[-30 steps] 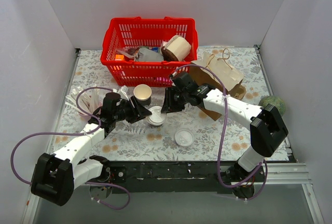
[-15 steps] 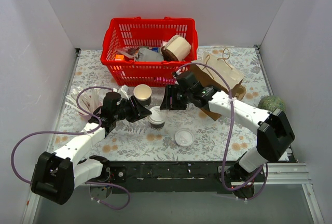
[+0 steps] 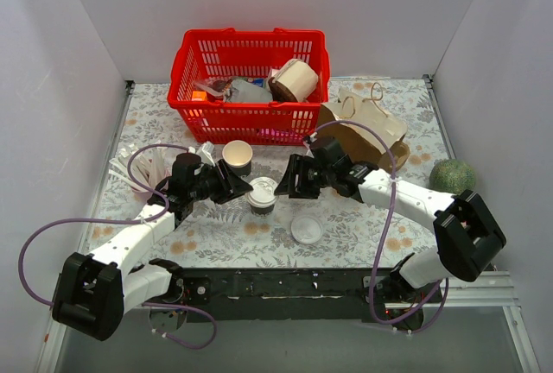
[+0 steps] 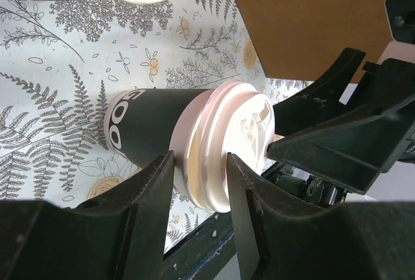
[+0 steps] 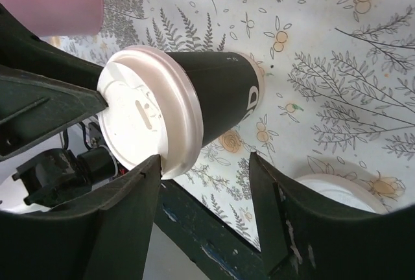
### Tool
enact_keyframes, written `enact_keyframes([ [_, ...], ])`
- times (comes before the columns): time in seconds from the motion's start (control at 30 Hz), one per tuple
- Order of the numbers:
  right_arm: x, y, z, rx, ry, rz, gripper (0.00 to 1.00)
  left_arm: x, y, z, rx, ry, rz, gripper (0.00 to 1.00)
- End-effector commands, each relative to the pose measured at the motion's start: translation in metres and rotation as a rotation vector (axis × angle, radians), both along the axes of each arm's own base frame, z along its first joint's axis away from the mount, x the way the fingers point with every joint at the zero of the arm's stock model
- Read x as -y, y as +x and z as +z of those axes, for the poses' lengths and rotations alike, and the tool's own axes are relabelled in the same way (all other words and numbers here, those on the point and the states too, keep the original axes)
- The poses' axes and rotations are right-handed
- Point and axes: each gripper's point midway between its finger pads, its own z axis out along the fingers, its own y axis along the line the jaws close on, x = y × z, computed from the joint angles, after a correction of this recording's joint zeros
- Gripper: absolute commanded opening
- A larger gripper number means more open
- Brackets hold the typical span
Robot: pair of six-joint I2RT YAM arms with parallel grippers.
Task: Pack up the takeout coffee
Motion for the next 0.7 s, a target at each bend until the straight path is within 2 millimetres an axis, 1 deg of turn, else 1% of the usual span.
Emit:
enact_keyframes([
  [0.0,-0.017,0.008,0.035,0.061,0.169,-0.014,0.64,0.003,-0.002,0.007,0.021,-0.010,-0.028,0.37],
  [0.2,-0.025,0.001,0.026,-0.006,0.188,0.021,0.64,0.003,-0.004,0.007,0.022,-0.019,-0.034,0.39],
  [0.4,-0.028,0.002,0.039,0.018,0.225,0.030,0.64,0.004,-0.005,0.008,0.025,-0.021,-0.037,0.39],
  [0.53,-0.026,0.004,0.046,0.048,0.234,0.018,0.63,0.003,-0.006,0.007,0.022,-0.022,-0.036,0.39],
  [0.6,-0.023,0.004,0.045,0.059,0.225,0.011,0.63,0.004,-0.007,0.007,0.022,-0.022,-0.038,0.38],
  [0.67,-0.018,0.006,0.039,0.054,0.183,-0.008,0.63,0.003,-0.007,0.006,0.021,-0.022,-0.036,0.38],
])
